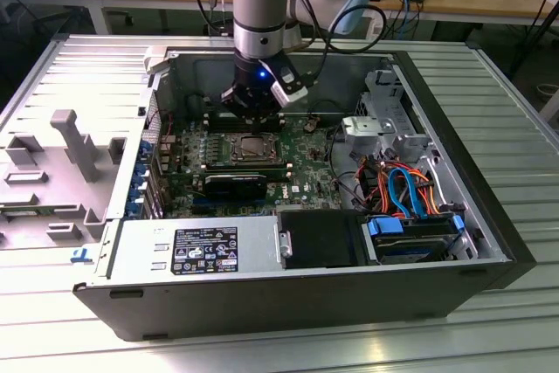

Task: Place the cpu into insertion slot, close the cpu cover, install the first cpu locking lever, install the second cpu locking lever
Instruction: 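Install the first cpu locking lever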

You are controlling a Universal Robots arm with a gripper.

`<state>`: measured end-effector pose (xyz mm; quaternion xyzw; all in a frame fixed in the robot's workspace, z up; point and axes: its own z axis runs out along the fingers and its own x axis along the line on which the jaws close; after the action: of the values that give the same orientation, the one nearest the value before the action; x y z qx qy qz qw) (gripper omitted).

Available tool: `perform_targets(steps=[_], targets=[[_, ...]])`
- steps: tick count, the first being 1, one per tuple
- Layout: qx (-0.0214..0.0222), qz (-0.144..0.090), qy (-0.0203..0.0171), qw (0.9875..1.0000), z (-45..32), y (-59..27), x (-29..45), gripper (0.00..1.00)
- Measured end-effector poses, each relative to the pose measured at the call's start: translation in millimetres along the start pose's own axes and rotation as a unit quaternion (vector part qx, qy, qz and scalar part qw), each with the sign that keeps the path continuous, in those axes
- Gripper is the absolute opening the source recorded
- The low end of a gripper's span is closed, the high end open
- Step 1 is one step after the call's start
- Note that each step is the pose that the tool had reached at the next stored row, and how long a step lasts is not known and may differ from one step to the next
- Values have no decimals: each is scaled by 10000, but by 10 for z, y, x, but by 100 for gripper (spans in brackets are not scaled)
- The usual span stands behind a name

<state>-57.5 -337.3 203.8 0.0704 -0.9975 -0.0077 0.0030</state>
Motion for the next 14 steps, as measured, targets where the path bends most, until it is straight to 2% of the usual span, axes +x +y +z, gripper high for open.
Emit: perform_targets(steps=[6,11,14], targets=[[-1,-28,1,10000,6,-9,-57,11],[-32,-66,-3,10000,9,27,-68,11],[-37,-89,-3,10000,6,35,-71,11]])
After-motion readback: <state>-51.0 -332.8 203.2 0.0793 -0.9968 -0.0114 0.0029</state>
